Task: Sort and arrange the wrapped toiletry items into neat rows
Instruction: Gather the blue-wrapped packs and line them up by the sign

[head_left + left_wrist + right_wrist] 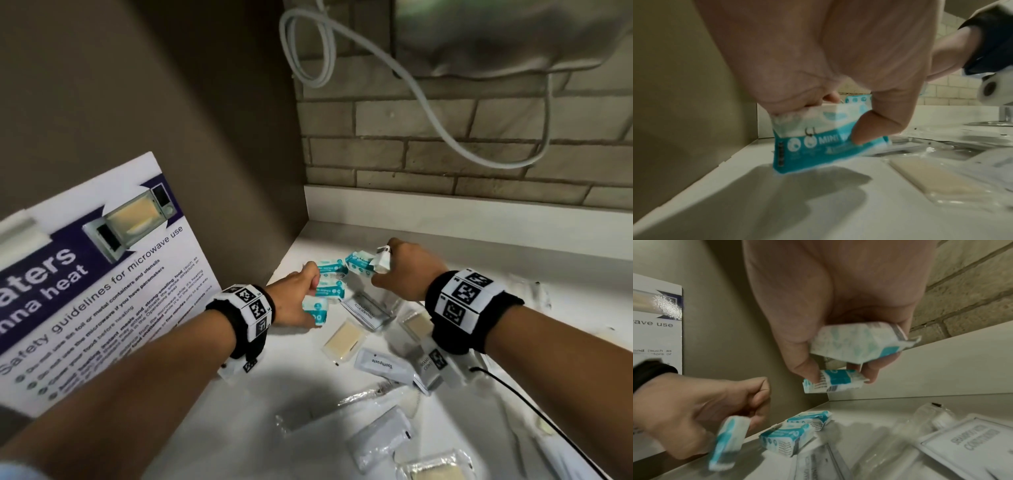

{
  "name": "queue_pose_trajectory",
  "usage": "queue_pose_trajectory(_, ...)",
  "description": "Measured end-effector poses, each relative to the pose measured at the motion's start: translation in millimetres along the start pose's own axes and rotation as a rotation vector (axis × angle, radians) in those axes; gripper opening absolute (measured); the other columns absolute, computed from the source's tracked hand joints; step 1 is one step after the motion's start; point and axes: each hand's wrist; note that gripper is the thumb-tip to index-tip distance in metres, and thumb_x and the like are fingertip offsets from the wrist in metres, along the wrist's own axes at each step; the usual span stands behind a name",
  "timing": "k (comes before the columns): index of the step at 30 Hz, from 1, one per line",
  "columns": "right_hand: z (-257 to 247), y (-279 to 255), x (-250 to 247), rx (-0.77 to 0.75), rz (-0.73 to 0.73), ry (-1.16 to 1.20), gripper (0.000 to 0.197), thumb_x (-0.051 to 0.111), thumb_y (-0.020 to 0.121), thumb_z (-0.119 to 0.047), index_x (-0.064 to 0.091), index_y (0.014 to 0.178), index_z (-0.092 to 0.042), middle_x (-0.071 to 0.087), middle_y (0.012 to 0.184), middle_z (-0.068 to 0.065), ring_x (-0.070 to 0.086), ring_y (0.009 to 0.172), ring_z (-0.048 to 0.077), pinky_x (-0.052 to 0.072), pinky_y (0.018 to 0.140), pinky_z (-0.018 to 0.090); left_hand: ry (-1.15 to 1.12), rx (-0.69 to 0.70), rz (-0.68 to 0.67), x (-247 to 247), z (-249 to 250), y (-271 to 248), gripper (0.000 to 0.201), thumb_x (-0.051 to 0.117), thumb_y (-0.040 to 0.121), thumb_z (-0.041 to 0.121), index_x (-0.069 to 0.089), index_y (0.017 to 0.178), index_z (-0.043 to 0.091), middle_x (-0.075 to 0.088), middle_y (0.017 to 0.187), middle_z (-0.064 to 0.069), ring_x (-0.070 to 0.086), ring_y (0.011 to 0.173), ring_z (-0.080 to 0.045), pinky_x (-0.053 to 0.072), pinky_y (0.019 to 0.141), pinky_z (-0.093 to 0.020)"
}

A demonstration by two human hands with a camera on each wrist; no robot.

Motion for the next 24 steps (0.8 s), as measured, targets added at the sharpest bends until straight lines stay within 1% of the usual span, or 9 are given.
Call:
queue_pose_trajectory(3,-2,-6,-1,-0.014,0.01,-0.005,0.05,0.066,0.081,-0.041,0.05,0.12,-0.013,0.052,0.087,0.001,0.051,0.078,0.024,0.037,0.064,0.027,0.051,0.004,-0.055,7,-5,-8,0.039,0.071,0.071,0.018,0.037,0.088,0.025,0.049,0.088,0.003,0.047,0.079,-0.021,0.043,0.069,-0.03)
queue_pose_trajectory(6,-4,-10,-1,-0.042,0.017,0.001,0.051,0.066,0.081,-0.041,0.05,0.119,-0.013,0.052,0.081,0.0,0.051,0.076,0.023,0.034,0.056,0.026,0.008,-0.023,-0.002,6,-5,-10,0.028,0.068,0.076,0.016,0.046,0.091,0.025,0.051,0.09,0.006,0.048,0.081,-0.016,0.04,0.068,-0.024)
queue_pose_trajectory(9,-4,-13,-3,-0.069,0.017,0.03,0.047,0.067,0.081,-0.04,0.049,0.115,-0.013,0.047,0.069,-0.005,0.049,0.067,0.018,0.029,0.048,0.025,0.019,-0.016,0.051,0,-6,-5,0.028,0.067,0.083,0.015,0.061,0.11,0.022,0.056,0.112,-0.001,0.053,0.106,-0.018,0.043,0.094,-0.026)
queue_pose_trajectory(12,-3,-15,-4,-0.097,0.008,0.051,0.042,0.068,0.08,-0.039,0.049,0.108,-0.013,0.049,0.067,-0.003,0.05,0.067,0.02,0.031,0.048,0.026,0.191,-0.023,0.069,-2,-4,-3,0.038,0.066,0.088,0.025,0.062,0.125,0.026,0.047,0.126,-0.002,0.038,0.12,-0.021,0.032,0.108,-0.032)
queue_pose_trajectory(14,-3,-16,-6,-0.117,0.006,0.066,0.039,0.069,0.079,-0.038,0.047,0.101,-0.015,0.051,0.07,-0.001,0.053,0.07,0.022,0.033,0.048,0.027,0.132,-0.011,0.169,-6,4,-5,0.048,0.068,0.087,0.026,0.055,0.133,0.026,0.047,0.126,-0.001,0.04,0.118,-0.018,0.035,0.103,-0.029)
queue_pose_trajectory(16,-4,-17,-9,-0.127,0.007,0.084,0.038,0.07,0.079,-0.037,0.046,0.1,-0.016,0.05,0.069,-0.003,0.053,0.071,0.022,0.033,0.049,0.028,-0.121,0.014,0.272,-15,19,-10,0.061,0.071,0.084,0.02,0.044,0.138,0.027,0.048,0.131,-0.002,0.052,0.108,-0.016,0.045,0.092,-0.026)
queue_pose_trajectory(20,-12,-18,-9,-0.147,-0.002,0.091,0.038,0.071,0.079,-0.038,0.049,0.1,-0.015,0.058,0.084,0.003,0.055,0.078,0.024,0.039,0.063,0.03,-0.454,0.109,0.188,-27,48,-16,0.09,0.077,0.076,0.007,0.03,0.145,0.043,0.048,0.13,0.005,0.07,0.091,-0.02,0.057,0.081,-0.028)
queue_pose_trajectory(22,-17,-20,-8,-0.168,-0.009,0.106,0.039,0.071,0.079,-0.039,0.051,0.102,-0.014,0.063,0.089,0.005,0.058,0.081,0.024,0.043,0.065,0.03,-0.464,0.132,0.181,-26,54,-16,0.074,0.078,0.075,0.01,0.048,0.136,0.039,0.051,0.13,0.003,0.071,0.088,-0.02,0.057,0.086,-0.035)
queue_pose_trajectory(24,-20,-25,-8,-0.182,-0.01,0.16,0.035,0.069,0.081,-0.037,0.049,0.098,-0.015,0.059,0.083,0.0,0.055,0.078,0.022,0.039,0.058,0.027,-0.416,0.129,0.266,-23,55,-15,0.045,0.081,0.074,0.012,0.068,0.116,0.022,0.052,0.129,-0.003,0.069,0.093,-0.026,0.053,0.096,-0.038)
Point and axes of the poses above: each hand's wrist, its own y-axis towards the middle knuckle, its own x-axis out of the palm, z = x × y
